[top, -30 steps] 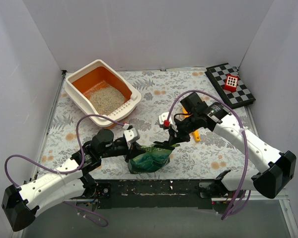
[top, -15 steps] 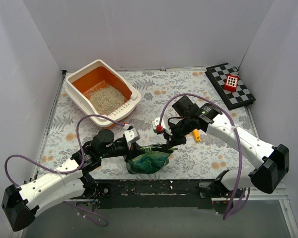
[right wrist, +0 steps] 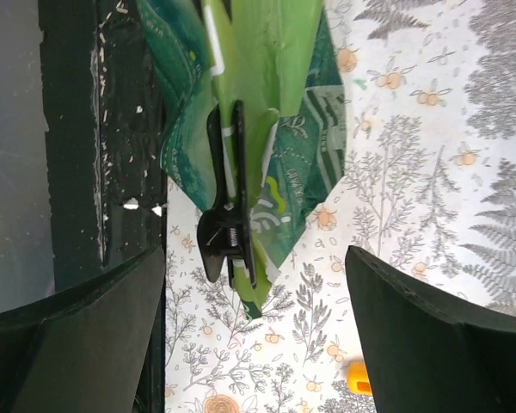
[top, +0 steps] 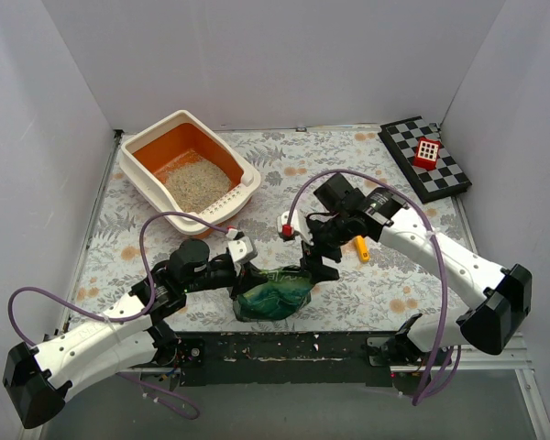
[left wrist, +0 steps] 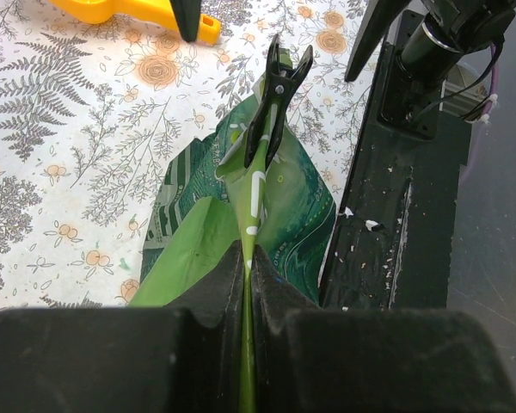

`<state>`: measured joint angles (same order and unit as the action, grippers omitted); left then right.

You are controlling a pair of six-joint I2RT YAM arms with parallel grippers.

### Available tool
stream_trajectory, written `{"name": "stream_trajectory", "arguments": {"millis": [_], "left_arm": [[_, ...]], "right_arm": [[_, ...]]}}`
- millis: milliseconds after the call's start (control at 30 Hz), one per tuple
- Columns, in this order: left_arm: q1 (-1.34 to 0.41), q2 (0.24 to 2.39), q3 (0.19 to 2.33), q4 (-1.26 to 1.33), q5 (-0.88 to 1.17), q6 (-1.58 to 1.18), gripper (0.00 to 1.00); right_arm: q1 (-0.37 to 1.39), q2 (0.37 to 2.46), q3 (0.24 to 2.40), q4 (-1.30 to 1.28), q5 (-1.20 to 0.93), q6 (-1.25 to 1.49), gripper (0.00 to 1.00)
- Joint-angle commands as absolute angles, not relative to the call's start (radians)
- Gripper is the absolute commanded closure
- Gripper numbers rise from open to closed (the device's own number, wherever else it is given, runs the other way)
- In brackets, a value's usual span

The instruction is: Fill the litter box with clean litter

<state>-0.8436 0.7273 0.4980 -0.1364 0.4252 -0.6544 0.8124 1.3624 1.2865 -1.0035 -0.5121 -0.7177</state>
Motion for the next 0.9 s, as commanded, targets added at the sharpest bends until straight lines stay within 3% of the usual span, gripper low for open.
{"name": "stream_trajectory", "arguments": {"millis": [0,267,367,567,867], "left_arm": [[-0.844,0.715,0.502,-0.101,0.399,-0.65,0.99],[-0.841,0.729,0.528,-0.124,0.276,-0.67,0.97],[-0.836,0.755,0.569,-0.159,0.174,-0.67,1.0],[-0.795,0.782,0.682,-0.204,0.058,-0.67,1.0],[-0.782,0.796,0.802,-0.233,-0.061,-0.69,1.0]], "right_arm": [[0.818,1.319,1.402,-0.996,-0.47,-0.632,0.07],[0.818,1.282,1.563,-0.879,-0.137,-0.189,0.05],[0.818,1.307,1.597,-0.902,-0.115,-0.095,0.04],[0.818,1.2,1.422,-0.738,0.102,0.107,0.03],[0.818,1.141,1.321,-0.7,0.21,0.211,0.02]]}}
